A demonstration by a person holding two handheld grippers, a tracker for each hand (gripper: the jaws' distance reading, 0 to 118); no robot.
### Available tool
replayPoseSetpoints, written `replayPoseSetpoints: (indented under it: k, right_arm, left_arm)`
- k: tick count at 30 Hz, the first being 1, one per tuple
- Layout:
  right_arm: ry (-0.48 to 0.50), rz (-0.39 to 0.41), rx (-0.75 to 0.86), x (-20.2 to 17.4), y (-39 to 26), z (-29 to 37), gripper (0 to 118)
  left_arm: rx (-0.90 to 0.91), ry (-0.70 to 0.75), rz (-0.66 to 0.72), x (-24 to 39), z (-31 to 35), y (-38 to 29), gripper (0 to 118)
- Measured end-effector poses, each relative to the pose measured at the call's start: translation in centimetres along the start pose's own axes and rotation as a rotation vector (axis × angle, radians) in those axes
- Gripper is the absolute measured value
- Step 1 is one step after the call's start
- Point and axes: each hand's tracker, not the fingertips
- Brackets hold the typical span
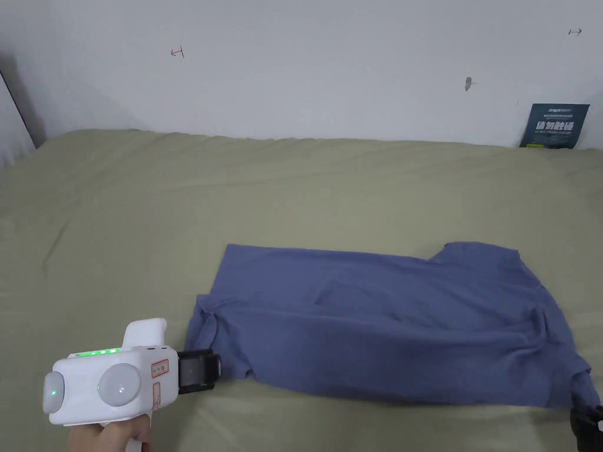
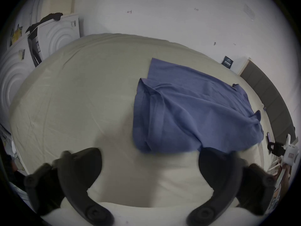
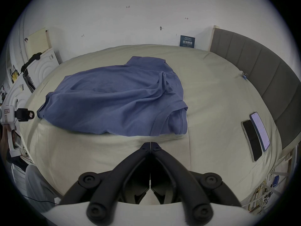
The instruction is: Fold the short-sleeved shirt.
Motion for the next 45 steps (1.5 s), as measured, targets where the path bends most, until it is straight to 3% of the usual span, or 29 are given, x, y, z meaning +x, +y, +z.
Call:
replayPoseSetpoints:
  k: [6, 7, 9, 10, 11, 12, 13, 16, 17, 19, 20, 21, 22, 32, 33, 34, 35, 36, 37, 39, 45]
  right_arm:
    - [-0.016, -0.02, -0.024, 1.0, 0.1, -1.9, 0]
    - [-0.018, -0.021, -0.027, 1.1, 0.2, -2.2, 0]
    - [-0.018, -0.027, -0.03, 1.2, 0.2, -2.4, 0]
    - [-0.019, -0.031, -0.032, 1.3, 0.2, -2.6, 0]
    - [-0.019, -0.036, -0.032, 1.4, 0.3, -2.7, 0]
    - [-0.019, -0.039, -0.029, 1.6, 0.2, -2.6, 0]
    - [-0.019, -0.044, -0.028, 1.7, 0.3, -2.7, 0]
    - [-0.015, -0.057, -0.026, 2.3, 0.5, -2.9, 2]
    - [-0.014, -0.061, -0.03, 2.4, 0.6, -3.0, 26]
    - [-0.004, -0.101, -0.052, 2.9, 1.0, -3.5, 104]
    - [0.009, -0.116, -0.091, 3.4, 1.0, -3.9, 118]
    - [0.044, -0.131, -0.123, 3.7, 1.1, -4.4, 118]
    - [-0.007, -0.132, -0.088, 3.8, 1.2, -4.1, 118]
    - [0.04, -0.157, -0.123, 4.4, 3.3, -7.1, 115]
    - [0.043, -0.171, -0.125, 4.4, 3.5, -7.5, 107]
    - [0.05, -0.178, -0.132, 4.4, 3.6, -7.7, 90]
    - [0.062, -0.177, -0.147, 4.3, 3.7, -7.9, 55]
    - [0.087, -0.168, -0.159, 4.3, 3.6, -7.8, 37]
    - [0.093, -0.141, -0.145, 3.8, 3.5, -7.4, 28]
    - [0.071, -0.086, -0.13, 3.0, 3.6, -6.7, 16]
    - [0.08, -0.114, -0.108, 3.5, 3.0, -5.0, 13]
  left_arm:
    - [-0.026, 0.07, -0.013, -4.3, 0.9, 0.6, 110]
    - [-0.028, 0.075, -0.024, -4.2, 1.0, 1.2, 103]
    - [-0.028, 0.067, -0.053, -3.0, 0.2, 3.0, 70]
    - [-0.027, 0.072, -0.066, -2.9, 0.4, 4.0, 52]
    - [-0.025, 0.069, -0.089, -2.3, 0.5, 5.4, 21]
    - [-0.007, 0.062, -0.11, -1.3, 0.5, 7.8, 5]
    - [-0.002, 0.006, -0.098, 2.2, -2.9, 7.2, 5]
    - [-0.01, 0.055, -0.142, 0.0, 0.0, 9.5, 5]
    - [-0.013, 0.053, -0.136, -0.1, -0.2, 8.9, 4]
    - [-0.016, 0.046, -0.113, -0.3, -0.7, 7.4, 5]
    - [-0.016, 0.045, -0.109, -0.3, -0.7, 7.1, 5]
    - [-0.017, 0.046, -0.109, -0.3, -0.7, 7.1, 5]
    - [-0.022, 0.049, -0.116, -0.3, -0.7, 7.3, 5]
    - [-0.024, 0.05, -0.12, 0.5, 0.1, 7.5, 5]
    - [-0.024, 0.05, -0.12, 0.5, 0.1, 7.5, 5]
    - [-0.027, 0.049, -0.118, 0.5, -0.1, 7.2, 5]
    - [-0.03, 0.048, -0.117, 0.3, -0.3, 7.1, 5]
    - [-0.031, 0.047, -0.115, 0.4, -0.4, 6.9, 5]
    - [-0.032, 0.046, -0.115, 0.4, -0.5, 6.8, 5]
    - [-0.034, 0.043, -0.114, 0.1, -0.9, 6.9, 5]
    - [-0.026, 0.045, -0.136, -0.1, 0.6, 8.9, 4]
